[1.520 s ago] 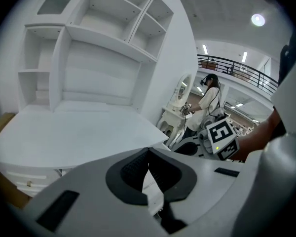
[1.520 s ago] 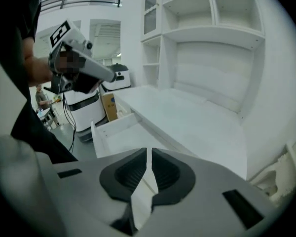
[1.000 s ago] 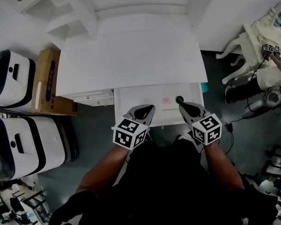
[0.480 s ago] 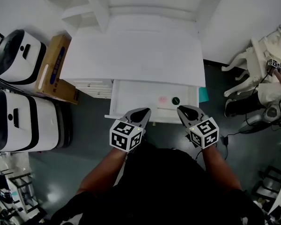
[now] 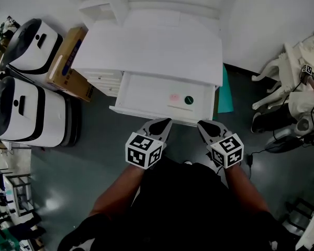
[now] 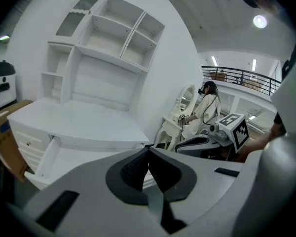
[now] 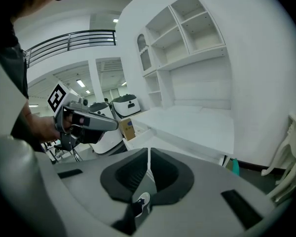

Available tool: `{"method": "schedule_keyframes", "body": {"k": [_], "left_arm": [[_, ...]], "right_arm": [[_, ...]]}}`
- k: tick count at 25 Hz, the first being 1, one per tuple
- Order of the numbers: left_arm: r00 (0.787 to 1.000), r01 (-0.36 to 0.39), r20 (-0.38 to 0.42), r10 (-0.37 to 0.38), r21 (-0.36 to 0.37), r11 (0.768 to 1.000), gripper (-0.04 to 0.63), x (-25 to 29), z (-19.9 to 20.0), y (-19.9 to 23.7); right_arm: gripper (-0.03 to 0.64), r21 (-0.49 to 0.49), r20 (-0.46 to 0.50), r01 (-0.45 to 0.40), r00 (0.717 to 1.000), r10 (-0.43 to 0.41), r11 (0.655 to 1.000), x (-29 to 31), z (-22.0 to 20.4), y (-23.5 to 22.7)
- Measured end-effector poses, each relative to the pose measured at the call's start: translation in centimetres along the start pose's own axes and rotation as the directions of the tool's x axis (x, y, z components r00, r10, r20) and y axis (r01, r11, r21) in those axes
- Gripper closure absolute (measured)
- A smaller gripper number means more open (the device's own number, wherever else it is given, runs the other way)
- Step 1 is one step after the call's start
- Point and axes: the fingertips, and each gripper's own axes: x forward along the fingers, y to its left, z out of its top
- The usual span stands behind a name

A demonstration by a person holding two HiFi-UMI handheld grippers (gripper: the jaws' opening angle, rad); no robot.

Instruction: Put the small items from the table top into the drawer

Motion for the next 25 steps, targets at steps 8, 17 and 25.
{"method": "schedule_keyframes", "body": {"k": [8,17,25], "left_arm": [[0.995,-0.094,0.022,0.095,-0.072,0.993,0.592,-2.4,-4.5,-5.2],[0.995,-0.102,0.009,0.102,-0.041,0.994,0.592,-4.1,-5.0,-9.7],[0.997,-0.073,-0.003,0.073,0.01,0.997,0.592,-4.8,-3.8,-8.8]], "right_arm": [[0.584,-0.012,0.0,-0.064,0.998,0.064,0.998,-5.2,-3.6,1.7],[0.583,0.003,0.045,-0.1,0.994,0.1,0.995,-8.7,-4.2,3.6],[0.591,0.024,0.093,-0.03,0.995,0.028,0.999,-8.7,-2.6,3.6]]}}
